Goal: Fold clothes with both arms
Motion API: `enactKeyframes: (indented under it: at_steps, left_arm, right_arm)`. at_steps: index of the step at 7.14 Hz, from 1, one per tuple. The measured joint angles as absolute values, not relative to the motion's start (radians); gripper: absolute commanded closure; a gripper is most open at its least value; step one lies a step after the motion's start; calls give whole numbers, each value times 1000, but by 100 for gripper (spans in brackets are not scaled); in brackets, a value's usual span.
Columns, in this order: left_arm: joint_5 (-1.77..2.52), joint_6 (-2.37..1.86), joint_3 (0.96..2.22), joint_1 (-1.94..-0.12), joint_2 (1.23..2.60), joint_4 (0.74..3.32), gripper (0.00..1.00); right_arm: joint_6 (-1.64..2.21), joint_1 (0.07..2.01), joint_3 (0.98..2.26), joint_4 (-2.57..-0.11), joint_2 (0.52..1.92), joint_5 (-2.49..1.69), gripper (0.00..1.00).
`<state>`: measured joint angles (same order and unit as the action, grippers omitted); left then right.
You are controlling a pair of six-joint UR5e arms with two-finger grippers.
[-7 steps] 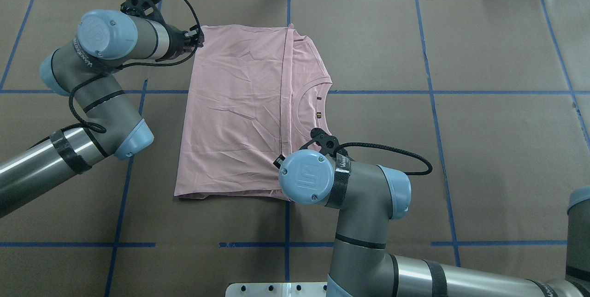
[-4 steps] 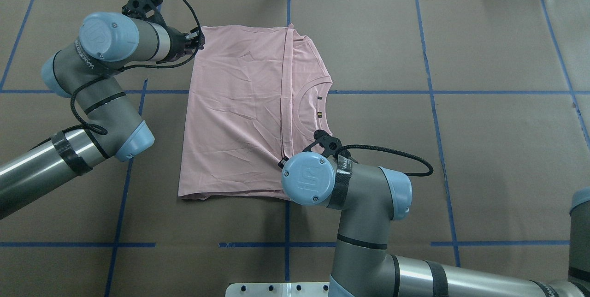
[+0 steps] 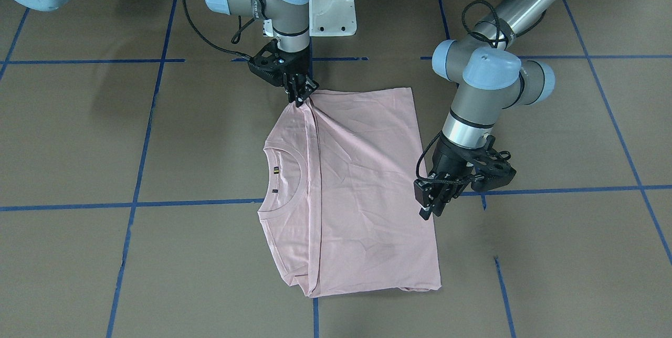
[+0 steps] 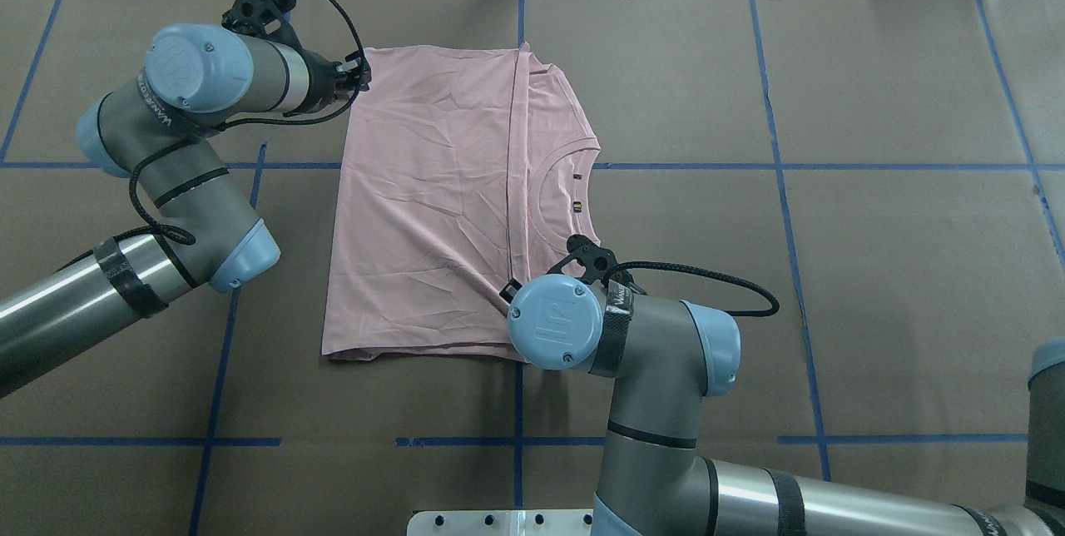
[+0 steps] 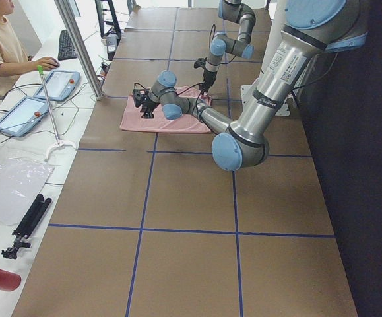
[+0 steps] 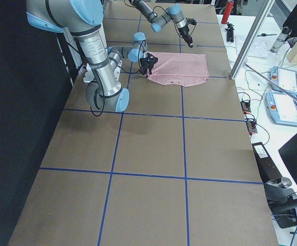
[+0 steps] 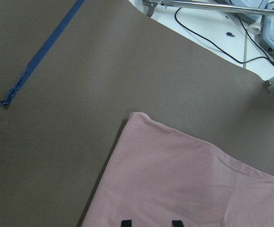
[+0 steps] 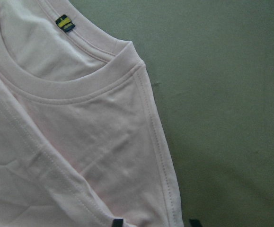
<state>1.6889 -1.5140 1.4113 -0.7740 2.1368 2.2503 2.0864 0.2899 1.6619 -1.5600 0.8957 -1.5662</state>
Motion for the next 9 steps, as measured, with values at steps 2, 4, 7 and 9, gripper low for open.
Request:
enactKeyframes:
  at_steps: [2, 4, 7, 9]
  left_arm:
    - [1688, -1514, 1410, -769, 2137, 2250, 60]
    - [1689, -1514, 1410, -768, 2137, 2250, 60]
    - [1689, -1514, 1411, -767, 2137, 2250, 60]
    - [1689, -1514, 1411, -767, 2138, 2250, 60]
  right_arm:
    - [2084, 288, 1657, -1560, 892, -1566, 27]
    - [2079, 286, 1646, -1558, 886, -1566, 28]
    - [2069, 285, 1634, -1558, 885, -1566, 59]
    - [2068, 284, 1628, -1559, 878, -1567, 100]
